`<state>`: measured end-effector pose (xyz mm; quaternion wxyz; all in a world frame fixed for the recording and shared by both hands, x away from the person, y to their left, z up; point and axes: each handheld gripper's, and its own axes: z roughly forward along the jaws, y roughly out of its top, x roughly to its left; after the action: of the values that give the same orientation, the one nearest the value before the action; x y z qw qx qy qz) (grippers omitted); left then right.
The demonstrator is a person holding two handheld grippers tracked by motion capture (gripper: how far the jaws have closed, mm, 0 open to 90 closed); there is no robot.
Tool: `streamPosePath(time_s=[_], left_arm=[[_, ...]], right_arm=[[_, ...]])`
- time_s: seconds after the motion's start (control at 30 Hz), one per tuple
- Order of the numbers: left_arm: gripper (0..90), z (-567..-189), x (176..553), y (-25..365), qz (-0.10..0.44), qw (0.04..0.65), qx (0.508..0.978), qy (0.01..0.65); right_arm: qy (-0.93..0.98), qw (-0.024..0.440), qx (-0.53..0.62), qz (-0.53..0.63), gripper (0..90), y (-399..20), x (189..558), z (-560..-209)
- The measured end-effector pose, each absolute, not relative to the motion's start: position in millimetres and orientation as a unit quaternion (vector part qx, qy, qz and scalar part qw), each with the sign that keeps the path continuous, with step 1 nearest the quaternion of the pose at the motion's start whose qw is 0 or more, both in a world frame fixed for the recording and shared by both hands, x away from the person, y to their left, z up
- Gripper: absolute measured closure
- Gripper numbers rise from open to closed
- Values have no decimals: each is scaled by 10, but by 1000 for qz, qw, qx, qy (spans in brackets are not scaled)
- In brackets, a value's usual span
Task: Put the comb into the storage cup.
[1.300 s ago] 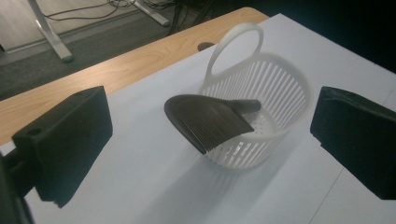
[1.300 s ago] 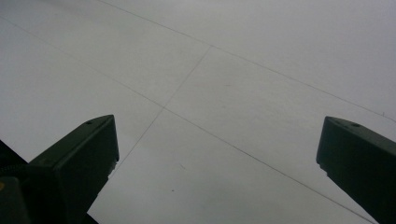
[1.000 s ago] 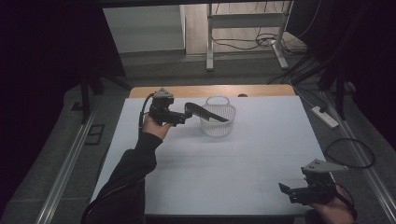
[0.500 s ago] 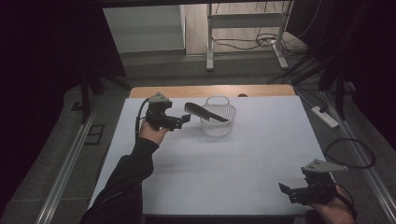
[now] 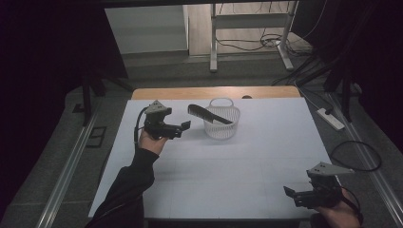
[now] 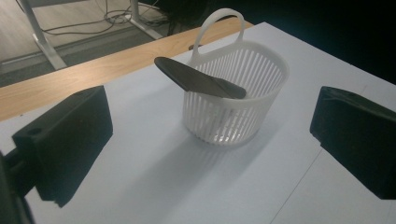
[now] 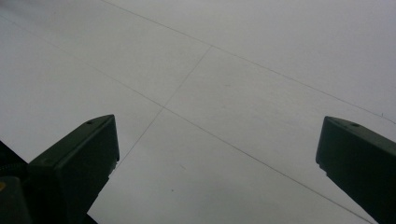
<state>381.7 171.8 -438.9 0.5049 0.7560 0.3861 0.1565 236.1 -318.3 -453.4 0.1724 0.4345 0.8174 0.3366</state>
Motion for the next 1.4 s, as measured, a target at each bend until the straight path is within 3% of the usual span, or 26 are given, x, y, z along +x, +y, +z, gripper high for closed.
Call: streamPosePath(time_s=[1.4], left_arm=[[3,-4461,3429,1877,155,468,771,404]], right_arm=[[817,177,432,338,0,-3184,2347,-4529]])
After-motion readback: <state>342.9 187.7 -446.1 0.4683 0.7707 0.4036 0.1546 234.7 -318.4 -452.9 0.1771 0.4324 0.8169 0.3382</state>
